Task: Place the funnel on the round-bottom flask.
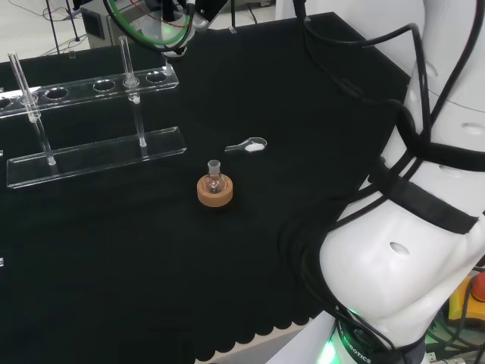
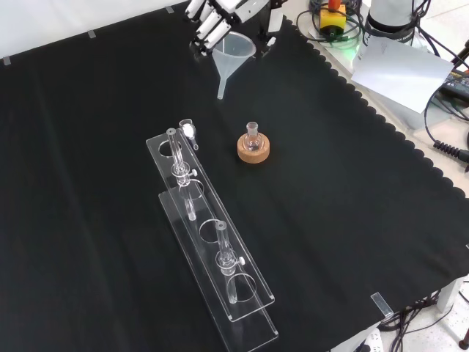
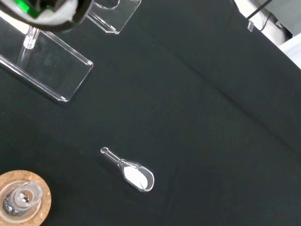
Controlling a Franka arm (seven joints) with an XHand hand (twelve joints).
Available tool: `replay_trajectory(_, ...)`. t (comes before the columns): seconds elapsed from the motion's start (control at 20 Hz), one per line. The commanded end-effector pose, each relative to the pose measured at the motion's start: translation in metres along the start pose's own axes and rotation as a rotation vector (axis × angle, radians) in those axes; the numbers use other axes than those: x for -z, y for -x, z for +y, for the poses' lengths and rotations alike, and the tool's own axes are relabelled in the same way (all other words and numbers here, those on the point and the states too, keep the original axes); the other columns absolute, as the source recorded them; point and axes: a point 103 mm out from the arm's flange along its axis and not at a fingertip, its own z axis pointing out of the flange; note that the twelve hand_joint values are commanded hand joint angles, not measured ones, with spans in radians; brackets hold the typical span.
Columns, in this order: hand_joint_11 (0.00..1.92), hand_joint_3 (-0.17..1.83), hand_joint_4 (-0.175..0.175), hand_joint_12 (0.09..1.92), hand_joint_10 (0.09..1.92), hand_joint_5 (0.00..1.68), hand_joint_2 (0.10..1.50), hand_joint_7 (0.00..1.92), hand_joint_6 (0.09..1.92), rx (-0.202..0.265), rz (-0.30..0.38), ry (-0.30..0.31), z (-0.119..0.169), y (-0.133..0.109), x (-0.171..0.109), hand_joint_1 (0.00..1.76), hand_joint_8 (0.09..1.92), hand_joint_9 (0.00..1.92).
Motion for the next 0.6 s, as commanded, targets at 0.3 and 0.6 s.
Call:
replay_trajectory(0.3, 0.78, 0.73, -0.040, 1.10, 0.52, 0.61, 0.71, 0.77, 0.91, -0.063, -0.015, -0.116, -0.059, -0.026, -0.066, 0.91, 0.78, 1.15)
replay_trajectory(0.6, 0.78, 0.73, -0.040, 1.10, 0.52, 0.62, 0.72, 0.77, 0.92, -0.046, -0.029, -0.160, -0.052, -0.045, -0.094, 0.90, 0.78, 1.15)
